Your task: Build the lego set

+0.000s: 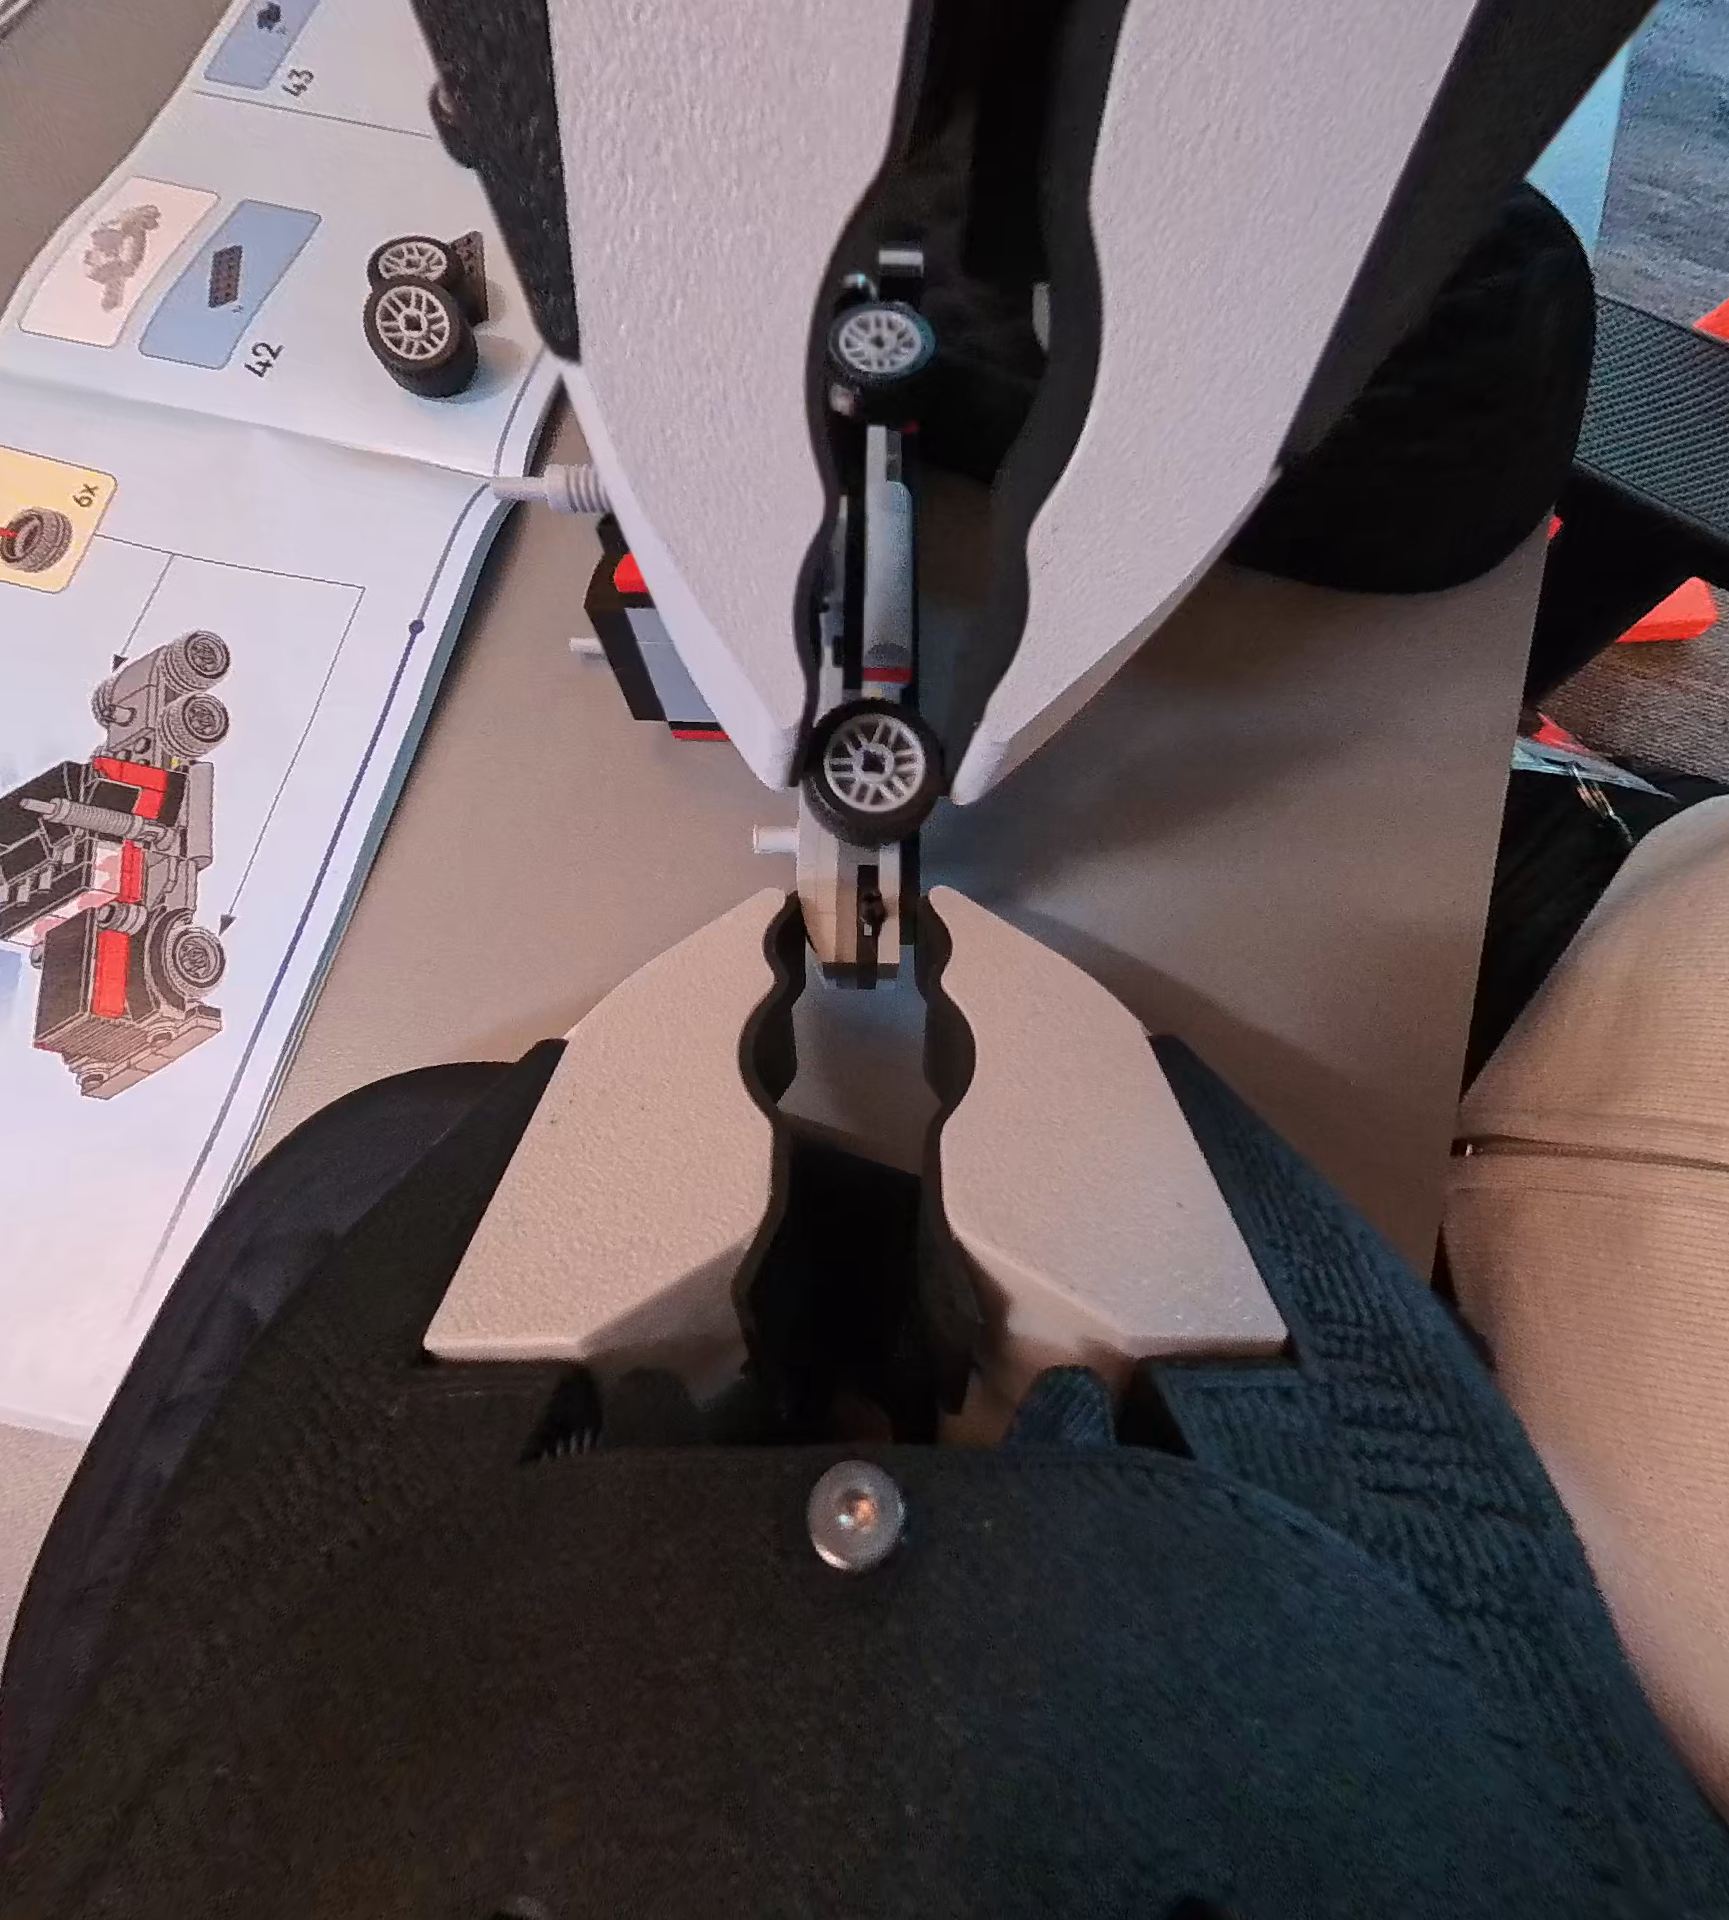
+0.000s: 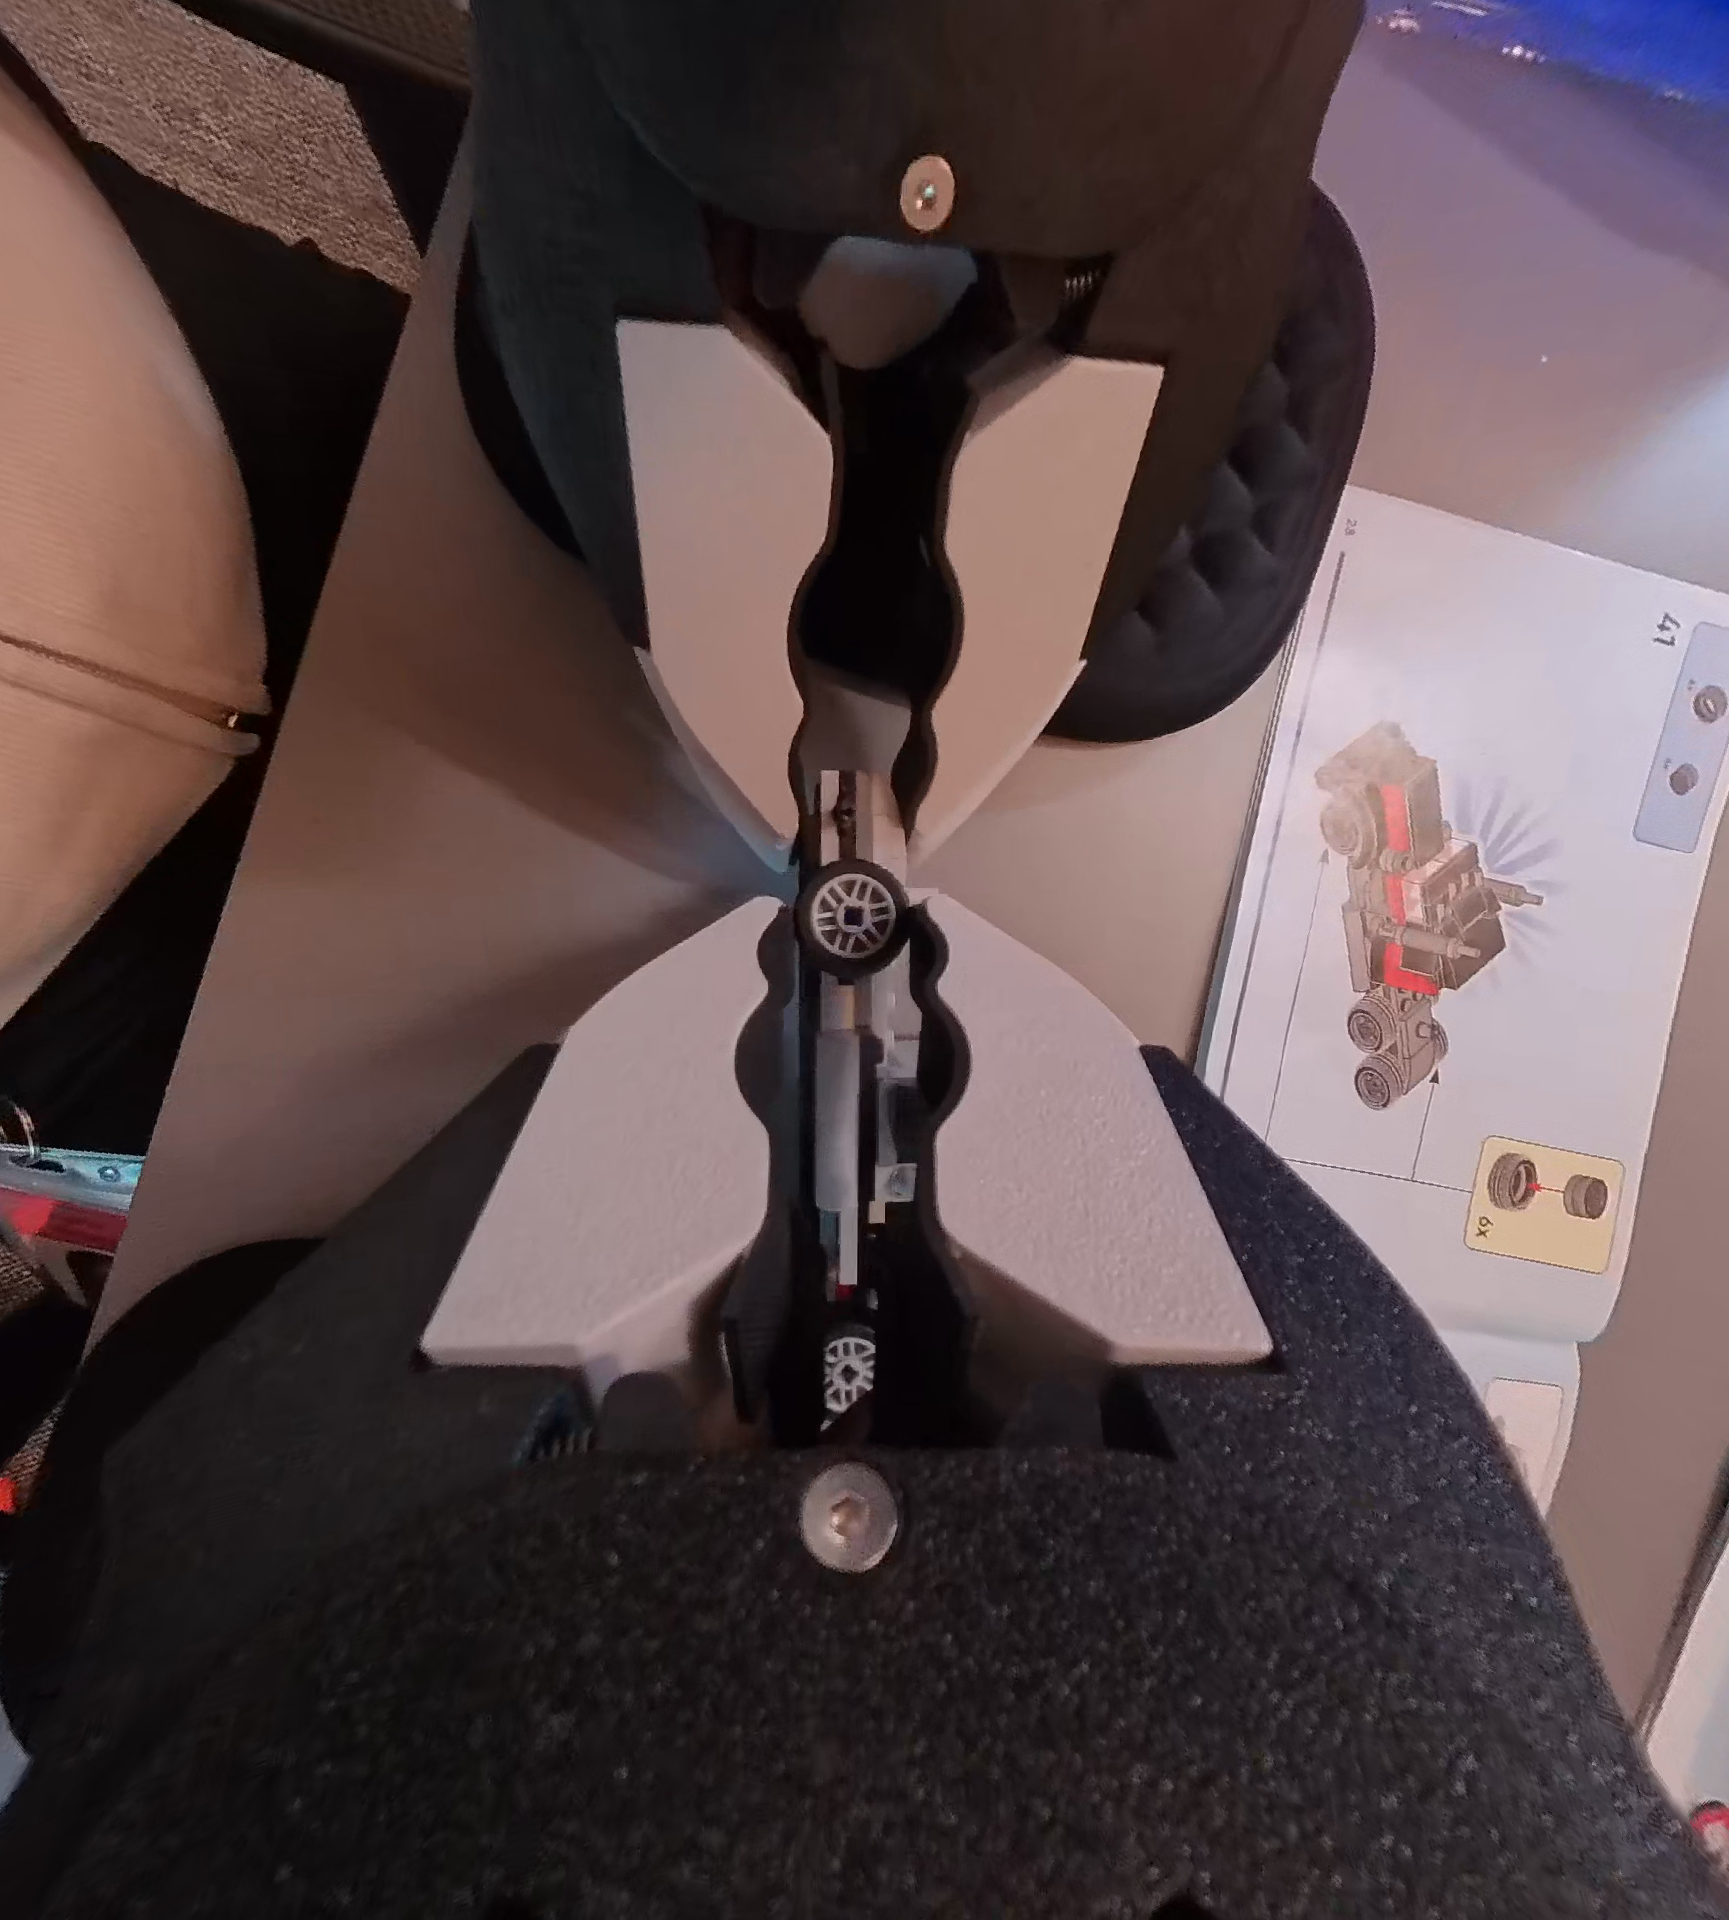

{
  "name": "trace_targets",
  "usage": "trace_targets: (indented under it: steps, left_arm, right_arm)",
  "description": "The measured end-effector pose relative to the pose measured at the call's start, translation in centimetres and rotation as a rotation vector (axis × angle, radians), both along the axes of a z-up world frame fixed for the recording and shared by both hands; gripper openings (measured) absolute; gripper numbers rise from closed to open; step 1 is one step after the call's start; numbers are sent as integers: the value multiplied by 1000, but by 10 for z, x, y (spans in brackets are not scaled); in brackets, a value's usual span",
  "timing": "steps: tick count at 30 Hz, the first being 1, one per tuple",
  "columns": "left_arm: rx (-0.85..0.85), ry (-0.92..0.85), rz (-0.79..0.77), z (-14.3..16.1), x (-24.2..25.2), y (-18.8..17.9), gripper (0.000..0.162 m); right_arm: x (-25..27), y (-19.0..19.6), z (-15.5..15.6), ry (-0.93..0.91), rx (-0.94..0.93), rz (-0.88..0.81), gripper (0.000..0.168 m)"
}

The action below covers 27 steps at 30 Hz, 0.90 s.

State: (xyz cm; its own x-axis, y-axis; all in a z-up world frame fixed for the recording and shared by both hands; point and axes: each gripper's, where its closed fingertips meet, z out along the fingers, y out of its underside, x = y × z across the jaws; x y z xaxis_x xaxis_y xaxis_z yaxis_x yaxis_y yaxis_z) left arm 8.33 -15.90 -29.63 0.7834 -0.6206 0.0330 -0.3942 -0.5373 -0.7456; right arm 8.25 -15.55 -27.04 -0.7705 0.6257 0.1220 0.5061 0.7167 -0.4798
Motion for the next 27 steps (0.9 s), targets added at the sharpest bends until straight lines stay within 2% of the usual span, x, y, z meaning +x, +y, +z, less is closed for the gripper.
trace_targets:
  steps: [27]
  left_arm:
    - [-19, 13, 0, -3, 0, 0, 21]
  right_arm:
    - [5, 1, 0, -17, -53, 16, 21]
